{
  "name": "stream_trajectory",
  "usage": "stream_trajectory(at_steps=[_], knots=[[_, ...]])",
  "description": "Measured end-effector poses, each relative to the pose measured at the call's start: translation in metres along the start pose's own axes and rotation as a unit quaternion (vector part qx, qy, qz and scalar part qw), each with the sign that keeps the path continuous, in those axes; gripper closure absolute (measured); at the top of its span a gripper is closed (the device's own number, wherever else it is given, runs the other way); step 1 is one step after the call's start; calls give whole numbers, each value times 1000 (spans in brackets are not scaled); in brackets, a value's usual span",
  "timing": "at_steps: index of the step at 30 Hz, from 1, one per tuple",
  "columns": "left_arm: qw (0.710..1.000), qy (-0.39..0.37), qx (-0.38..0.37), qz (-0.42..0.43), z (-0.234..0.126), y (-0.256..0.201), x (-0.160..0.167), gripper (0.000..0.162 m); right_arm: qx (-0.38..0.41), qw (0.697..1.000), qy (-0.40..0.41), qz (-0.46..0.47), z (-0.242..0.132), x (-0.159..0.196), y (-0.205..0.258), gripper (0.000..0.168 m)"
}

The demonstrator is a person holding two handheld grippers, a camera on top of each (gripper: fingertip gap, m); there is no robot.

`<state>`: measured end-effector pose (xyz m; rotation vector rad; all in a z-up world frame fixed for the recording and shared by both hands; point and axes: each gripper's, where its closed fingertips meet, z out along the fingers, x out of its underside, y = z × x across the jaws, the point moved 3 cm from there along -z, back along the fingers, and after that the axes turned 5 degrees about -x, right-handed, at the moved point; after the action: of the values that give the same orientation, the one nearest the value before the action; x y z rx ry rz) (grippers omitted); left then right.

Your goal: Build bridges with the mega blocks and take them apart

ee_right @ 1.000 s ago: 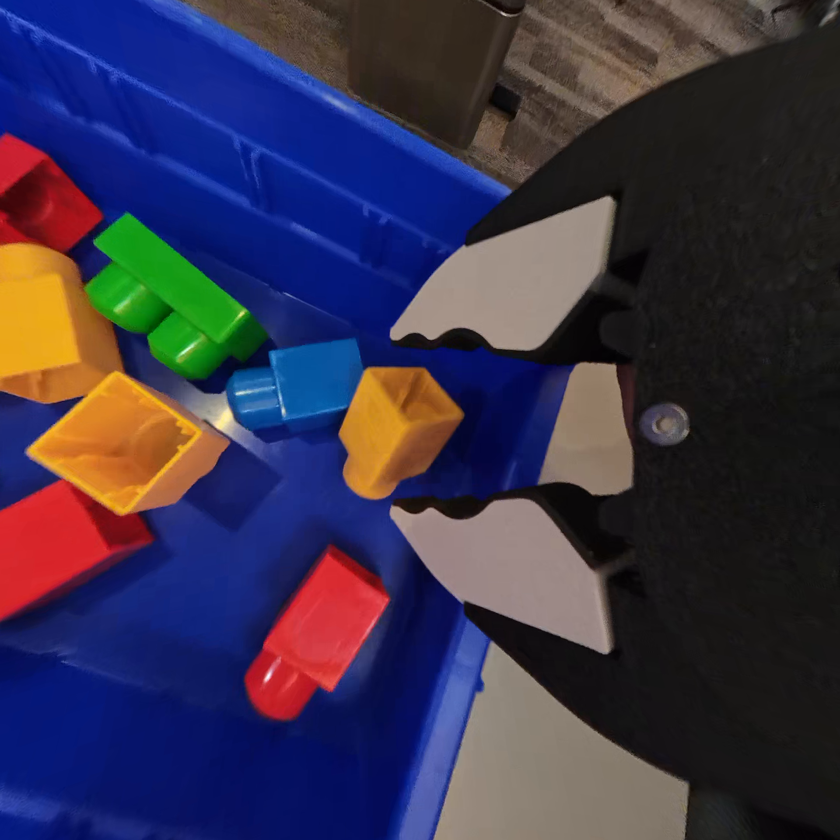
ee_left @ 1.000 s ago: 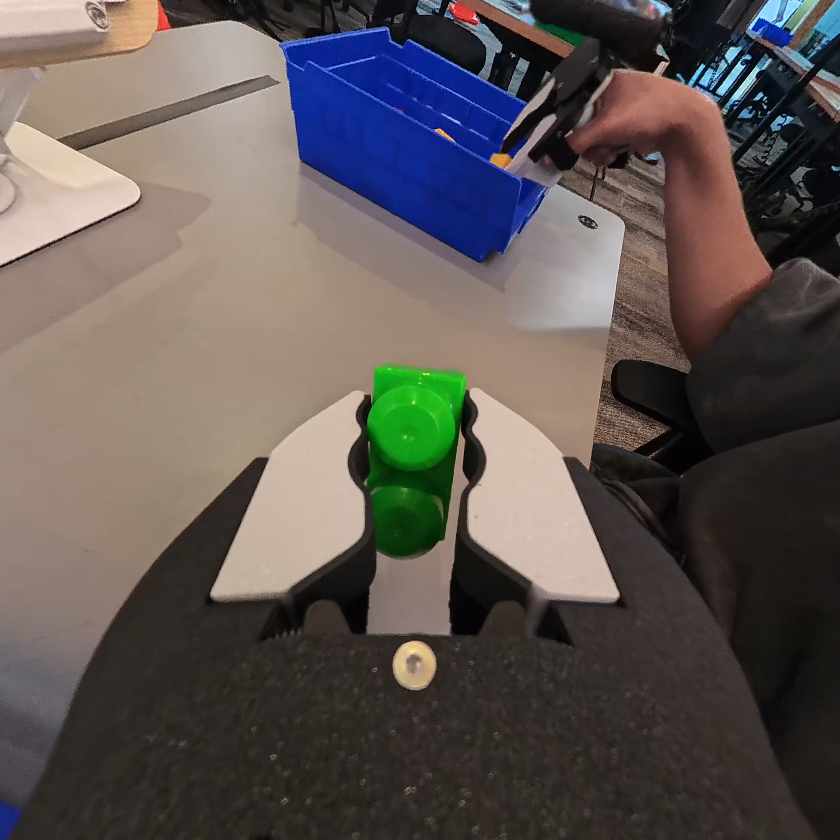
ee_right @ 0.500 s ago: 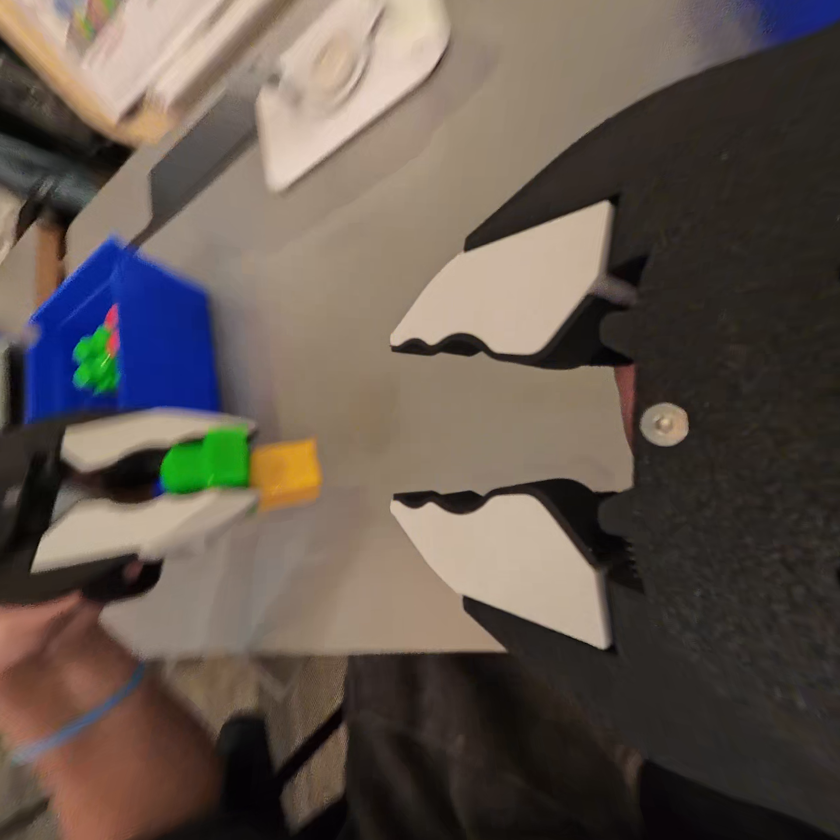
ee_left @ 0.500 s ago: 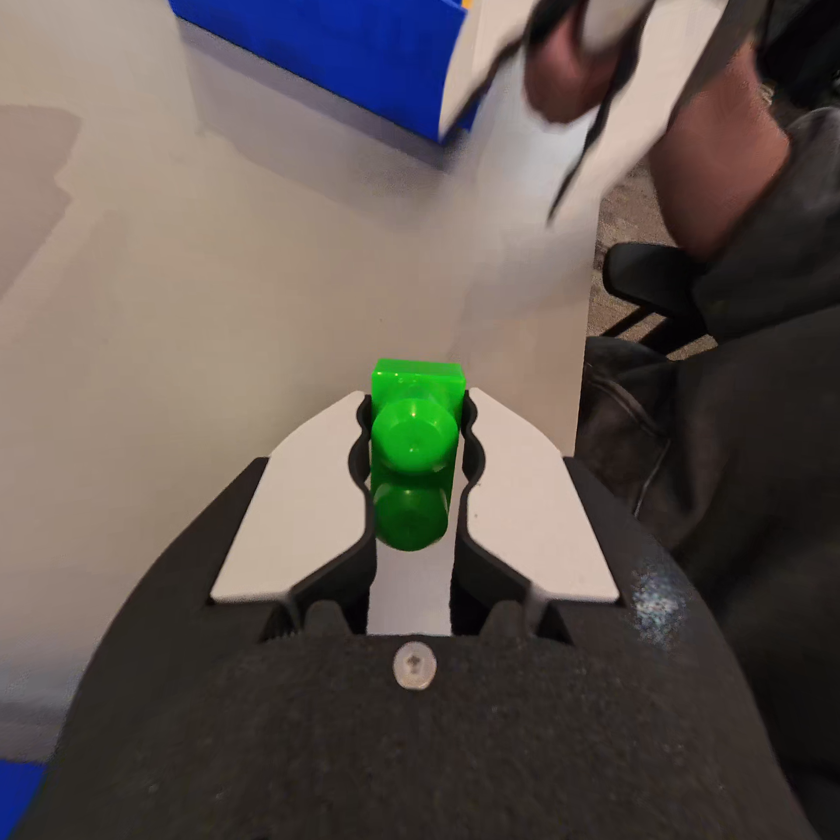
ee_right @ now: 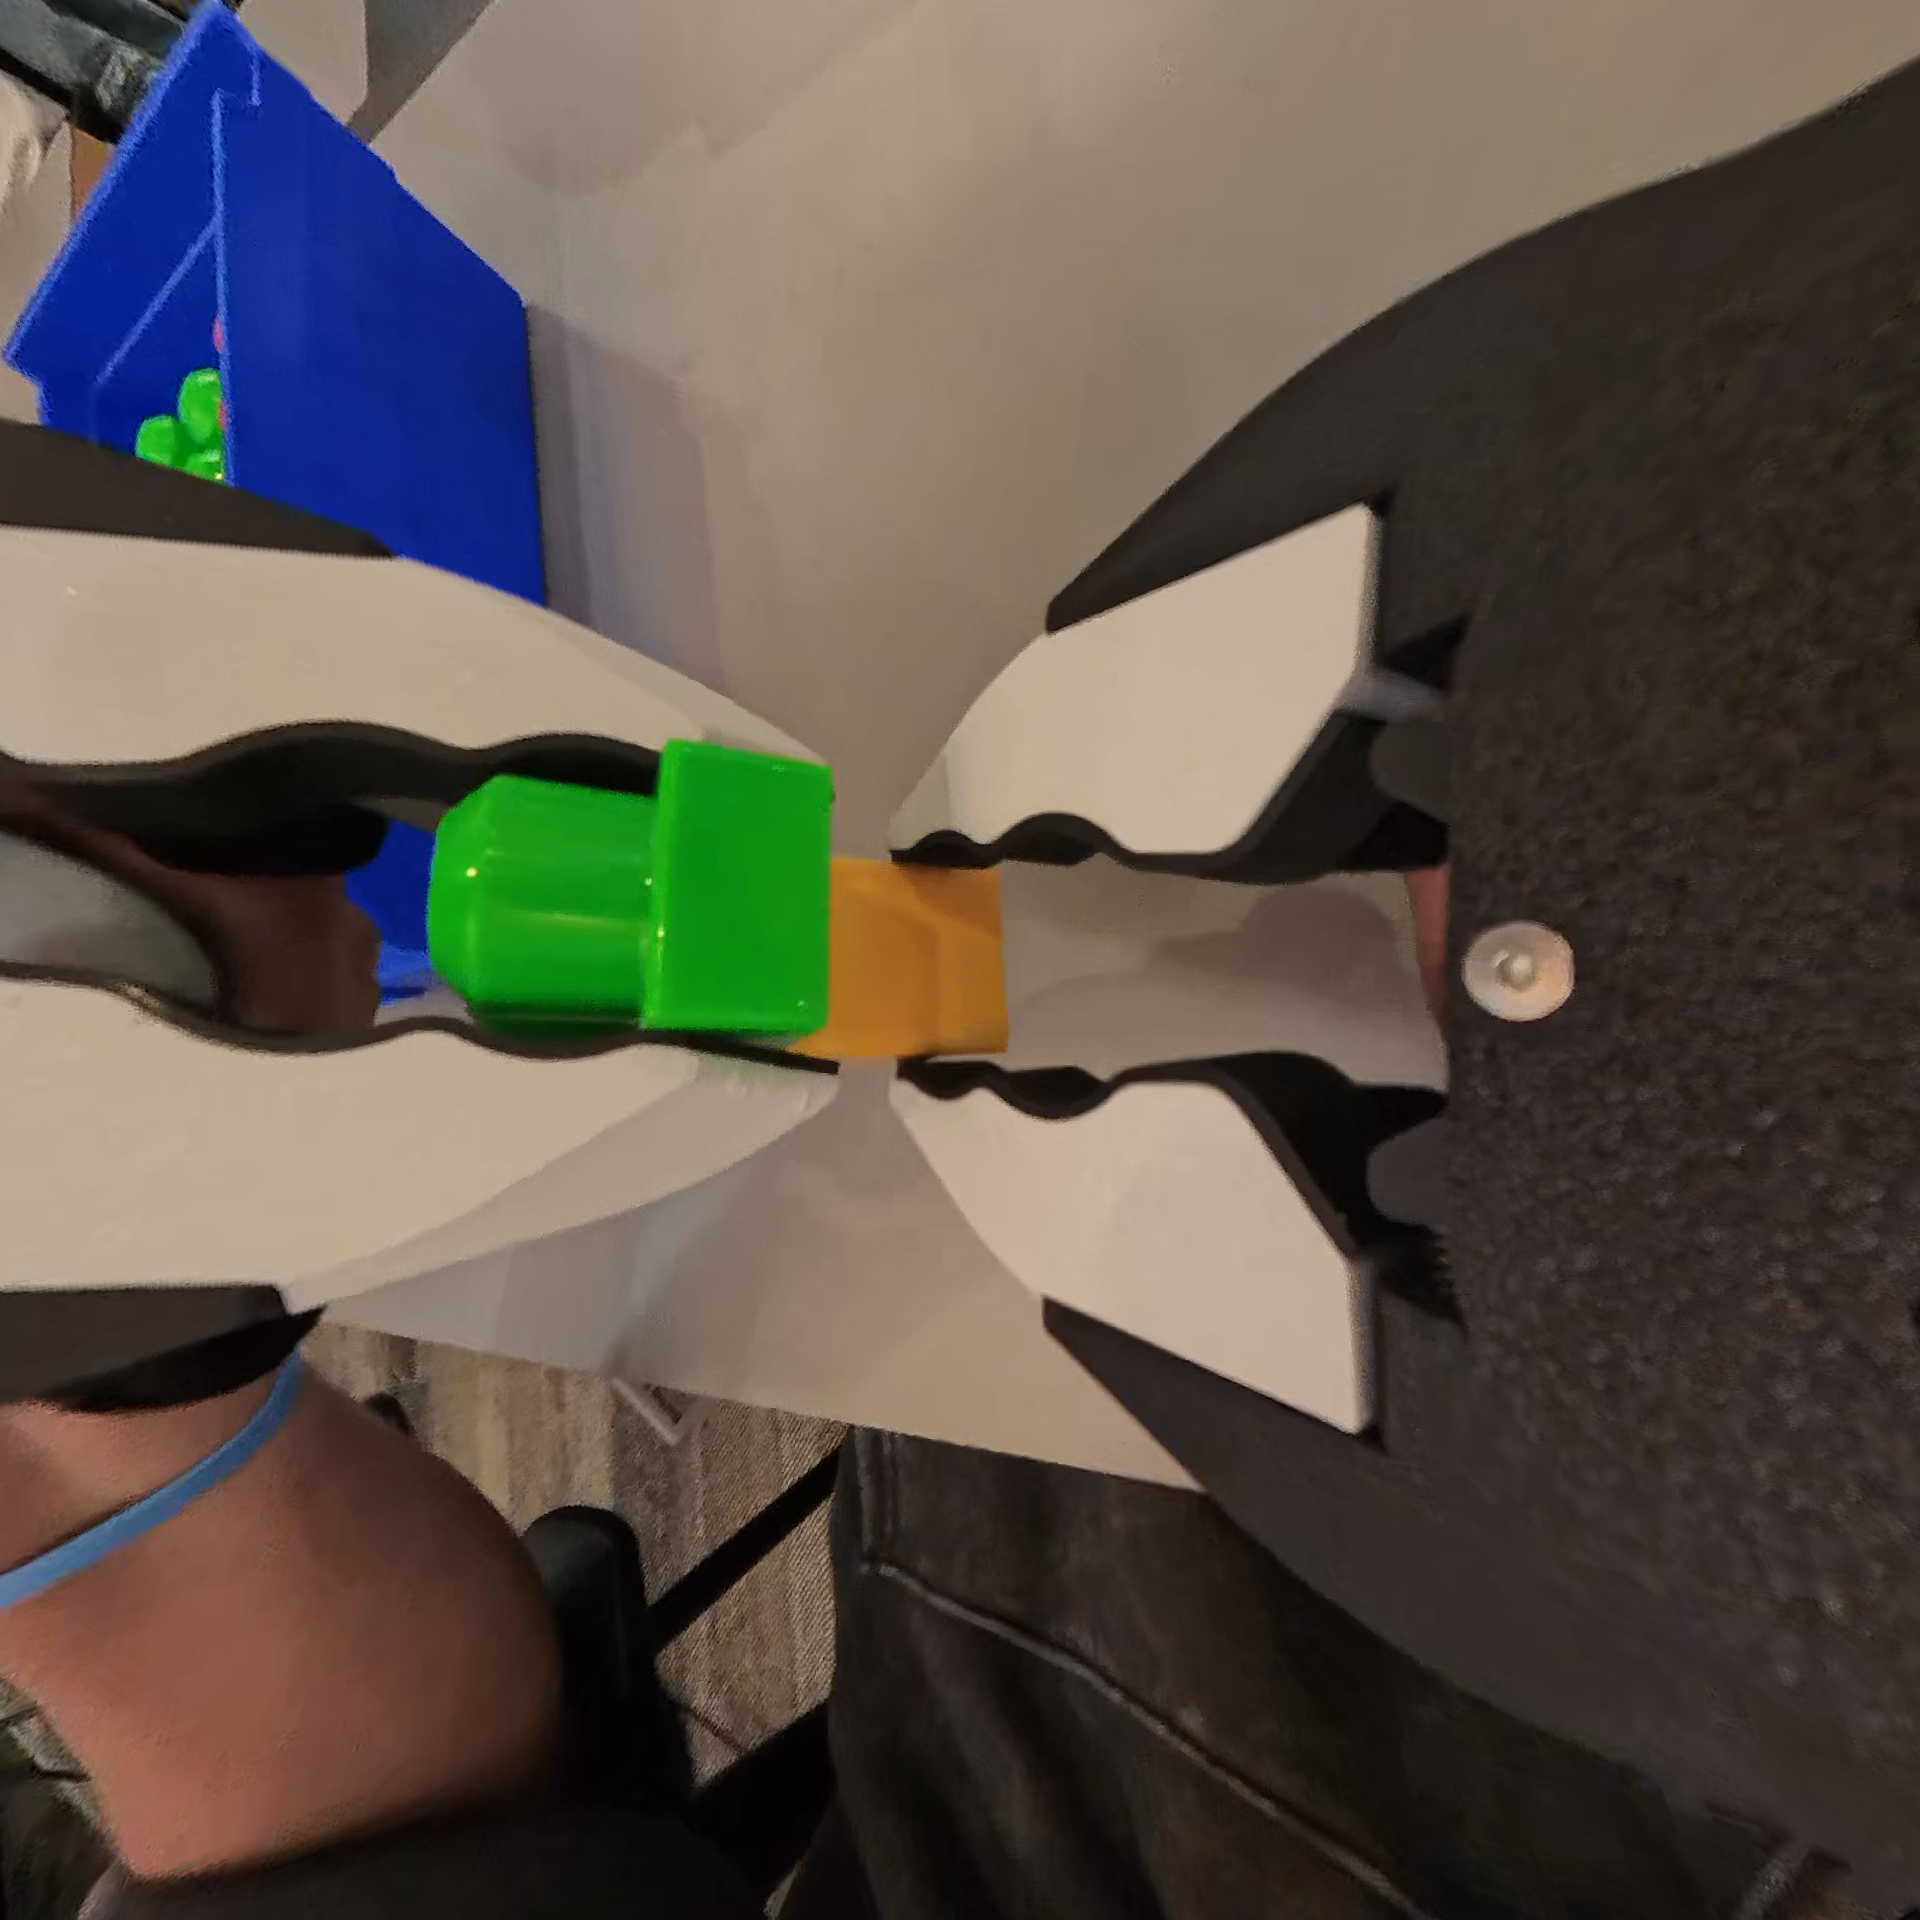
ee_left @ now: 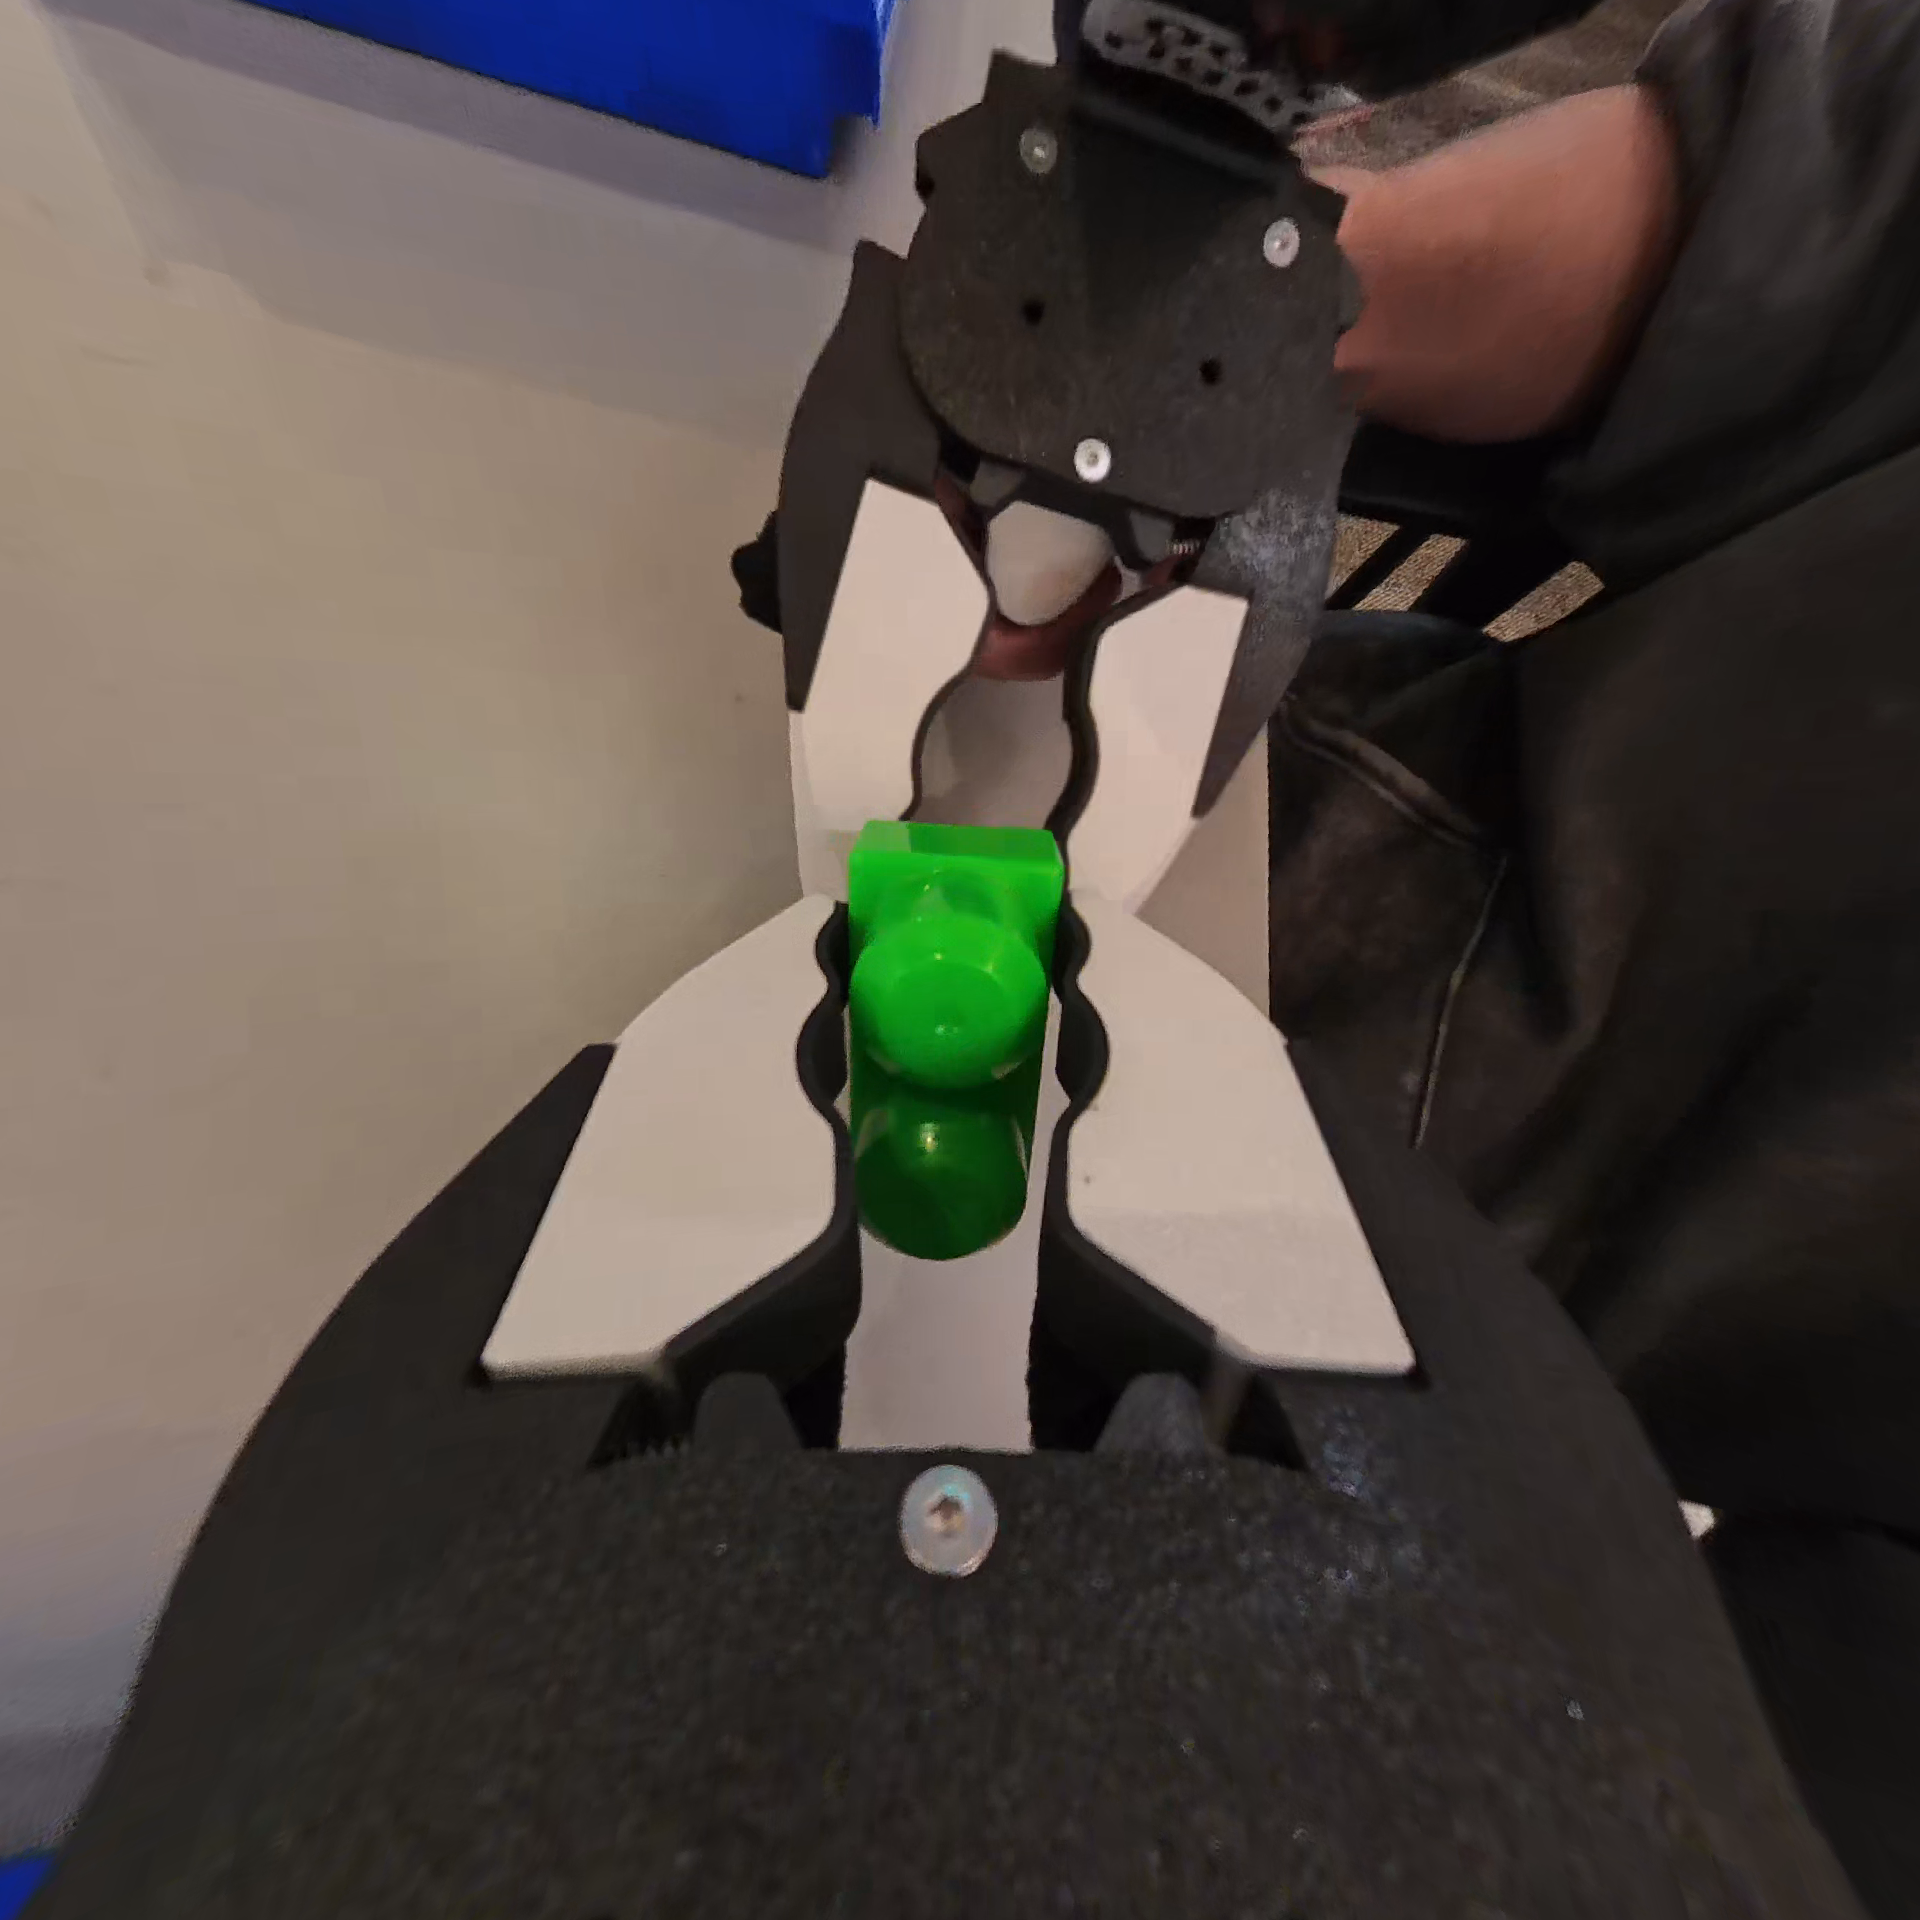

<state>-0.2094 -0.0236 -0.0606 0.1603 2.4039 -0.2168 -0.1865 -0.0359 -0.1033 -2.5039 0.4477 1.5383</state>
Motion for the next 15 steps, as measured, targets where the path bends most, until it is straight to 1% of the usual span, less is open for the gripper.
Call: stream_trajectory(at_steps=[8,10,11,13,15], knots=[[998,45,-15,42,-3,-2,19,126,7,997,67,-34,-5,14,1,134],[998,49,-15,44,-11,-2,22,126,35,990,132,-46,-9,35,-9,134],[998,42,-21,43,-19,0,22,126,41,988,144,-43,-13,44,-12,134],[998,36,-40,37,-34,5,24,126,23,992,124,-19,-19,46,-13,134],[998,26,-46,32,-43,8,26,126,40,990,132,-23,-25,46,-19,134]])
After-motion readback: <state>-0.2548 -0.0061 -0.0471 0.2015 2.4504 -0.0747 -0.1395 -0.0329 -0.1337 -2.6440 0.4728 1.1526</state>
